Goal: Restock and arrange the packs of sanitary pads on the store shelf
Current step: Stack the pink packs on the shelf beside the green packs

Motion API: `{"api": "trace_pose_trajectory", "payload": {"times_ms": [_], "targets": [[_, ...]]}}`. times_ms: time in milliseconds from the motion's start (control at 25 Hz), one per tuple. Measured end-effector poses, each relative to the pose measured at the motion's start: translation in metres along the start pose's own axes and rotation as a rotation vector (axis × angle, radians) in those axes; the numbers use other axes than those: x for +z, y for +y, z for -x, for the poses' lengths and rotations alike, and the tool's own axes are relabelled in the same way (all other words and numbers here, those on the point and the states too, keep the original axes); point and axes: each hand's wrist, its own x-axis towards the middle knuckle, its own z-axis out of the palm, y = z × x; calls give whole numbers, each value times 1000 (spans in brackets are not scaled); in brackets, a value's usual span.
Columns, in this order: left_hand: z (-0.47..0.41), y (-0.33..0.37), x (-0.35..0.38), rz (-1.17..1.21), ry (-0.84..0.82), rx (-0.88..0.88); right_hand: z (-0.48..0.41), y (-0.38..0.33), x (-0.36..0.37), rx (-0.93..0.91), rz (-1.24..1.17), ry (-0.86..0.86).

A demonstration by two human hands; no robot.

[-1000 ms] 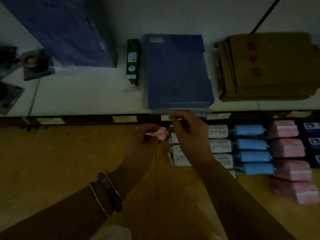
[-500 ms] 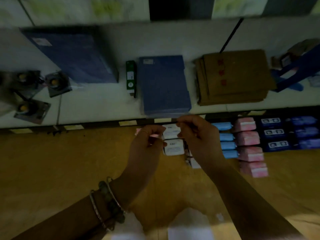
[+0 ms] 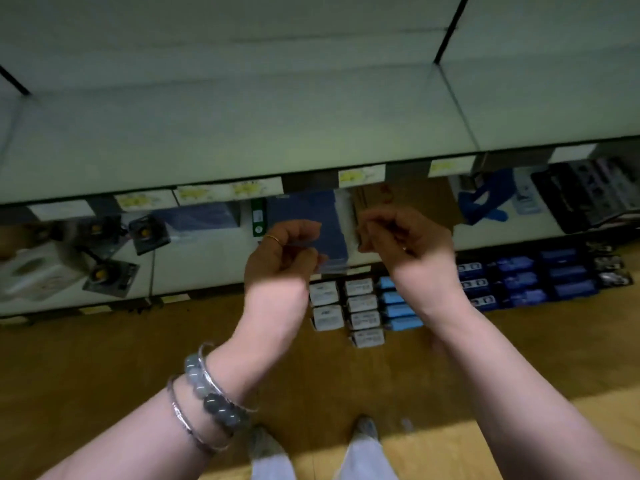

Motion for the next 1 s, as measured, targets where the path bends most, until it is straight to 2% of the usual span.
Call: {"api": "trace_pose_trajectory", "payload": {"times_ms": [160, 480, 720, 1000], "targets": [[26, 65, -6, 10, -62, 103, 5, -67, -28, -175, 107, 56], [30, 187, -45, 39, -41, 388, -23, -194, -37, -300, -110, 55], [35, 261, -86, 104, -27, 532, -36, -287, -22, -462, -88, 64], [32, 306, -112, 114, -63, 631, -50, -335, -15, -558, -14, 99]]}}
